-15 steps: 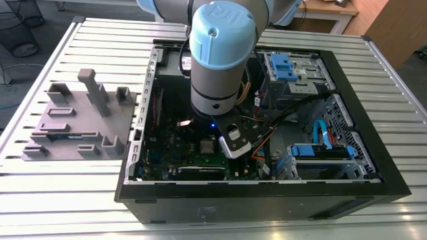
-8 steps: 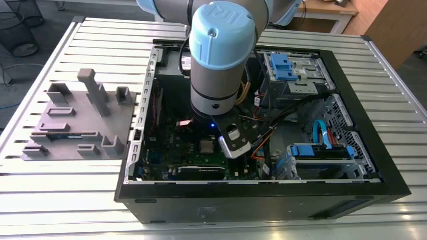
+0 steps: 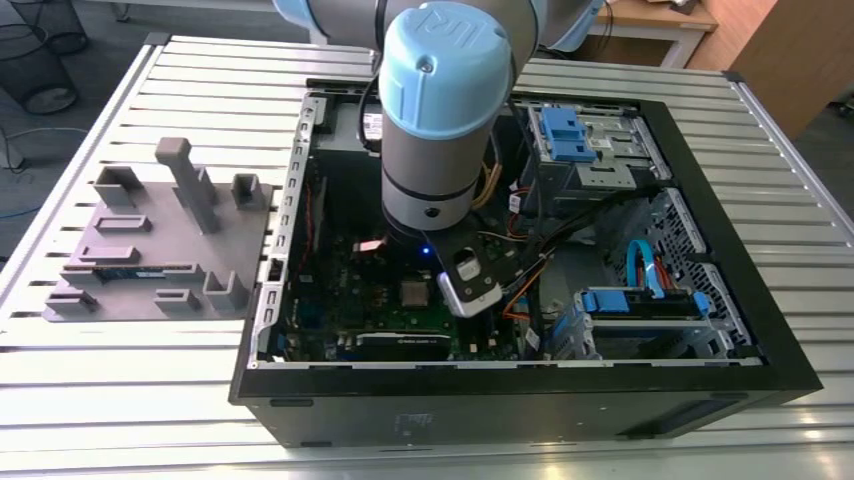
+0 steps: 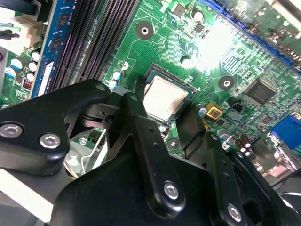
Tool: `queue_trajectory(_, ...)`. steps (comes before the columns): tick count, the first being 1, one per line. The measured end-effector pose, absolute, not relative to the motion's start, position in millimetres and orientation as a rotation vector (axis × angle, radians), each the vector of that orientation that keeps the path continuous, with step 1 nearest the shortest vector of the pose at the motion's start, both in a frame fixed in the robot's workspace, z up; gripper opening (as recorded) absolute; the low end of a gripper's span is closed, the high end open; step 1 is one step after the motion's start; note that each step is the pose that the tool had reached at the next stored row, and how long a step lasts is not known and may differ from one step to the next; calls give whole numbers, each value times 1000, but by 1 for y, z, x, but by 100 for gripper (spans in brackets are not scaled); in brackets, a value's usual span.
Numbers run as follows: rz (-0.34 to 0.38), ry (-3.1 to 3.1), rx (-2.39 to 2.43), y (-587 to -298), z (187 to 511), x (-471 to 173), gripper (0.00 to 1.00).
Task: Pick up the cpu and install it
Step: 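Place the cpu into insertion slot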
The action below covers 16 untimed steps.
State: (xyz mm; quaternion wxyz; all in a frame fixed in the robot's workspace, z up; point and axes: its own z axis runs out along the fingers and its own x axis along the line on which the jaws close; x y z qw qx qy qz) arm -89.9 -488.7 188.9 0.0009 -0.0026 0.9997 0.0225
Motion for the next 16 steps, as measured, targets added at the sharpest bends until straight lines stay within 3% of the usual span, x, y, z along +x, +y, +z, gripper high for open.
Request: queue_trajectory(16,71,3139,-8,-489,204,-90,54)
